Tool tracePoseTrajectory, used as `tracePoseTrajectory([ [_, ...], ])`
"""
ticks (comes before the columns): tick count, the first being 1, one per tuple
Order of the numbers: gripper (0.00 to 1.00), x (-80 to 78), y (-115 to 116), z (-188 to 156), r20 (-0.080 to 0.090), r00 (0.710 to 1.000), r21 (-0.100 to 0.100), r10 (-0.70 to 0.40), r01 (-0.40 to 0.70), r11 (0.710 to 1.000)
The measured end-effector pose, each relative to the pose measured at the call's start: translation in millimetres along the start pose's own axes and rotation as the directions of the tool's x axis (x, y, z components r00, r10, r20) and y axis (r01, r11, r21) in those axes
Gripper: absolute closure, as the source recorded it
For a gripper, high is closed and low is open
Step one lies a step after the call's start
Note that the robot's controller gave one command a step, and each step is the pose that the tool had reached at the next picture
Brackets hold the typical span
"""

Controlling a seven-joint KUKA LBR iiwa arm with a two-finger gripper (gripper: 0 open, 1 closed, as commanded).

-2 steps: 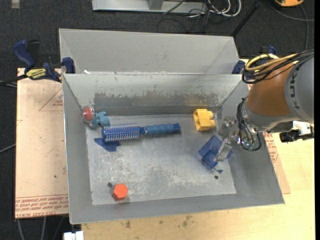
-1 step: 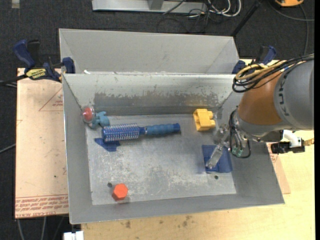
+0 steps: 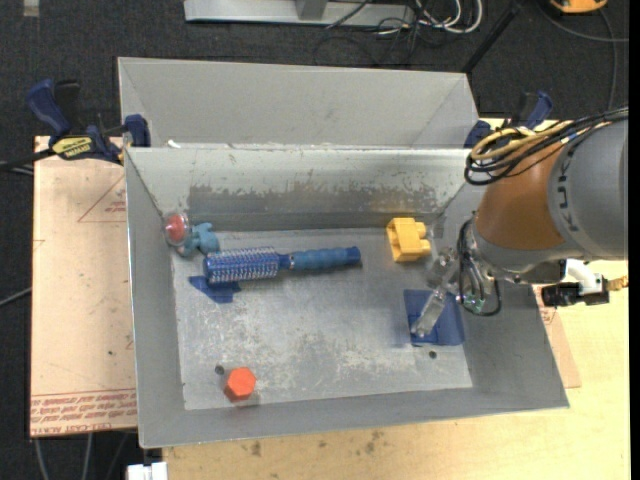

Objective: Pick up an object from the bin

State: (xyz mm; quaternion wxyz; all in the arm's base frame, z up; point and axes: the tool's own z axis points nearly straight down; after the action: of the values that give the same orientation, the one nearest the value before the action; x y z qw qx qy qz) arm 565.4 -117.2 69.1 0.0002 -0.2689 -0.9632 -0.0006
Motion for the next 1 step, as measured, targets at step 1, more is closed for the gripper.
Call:
tracePoseTrajectory([
  [1,1.0,-0.4,0.3,-0.5,0.002,1.0,-0.001,0.0,0.0,1.0],
])
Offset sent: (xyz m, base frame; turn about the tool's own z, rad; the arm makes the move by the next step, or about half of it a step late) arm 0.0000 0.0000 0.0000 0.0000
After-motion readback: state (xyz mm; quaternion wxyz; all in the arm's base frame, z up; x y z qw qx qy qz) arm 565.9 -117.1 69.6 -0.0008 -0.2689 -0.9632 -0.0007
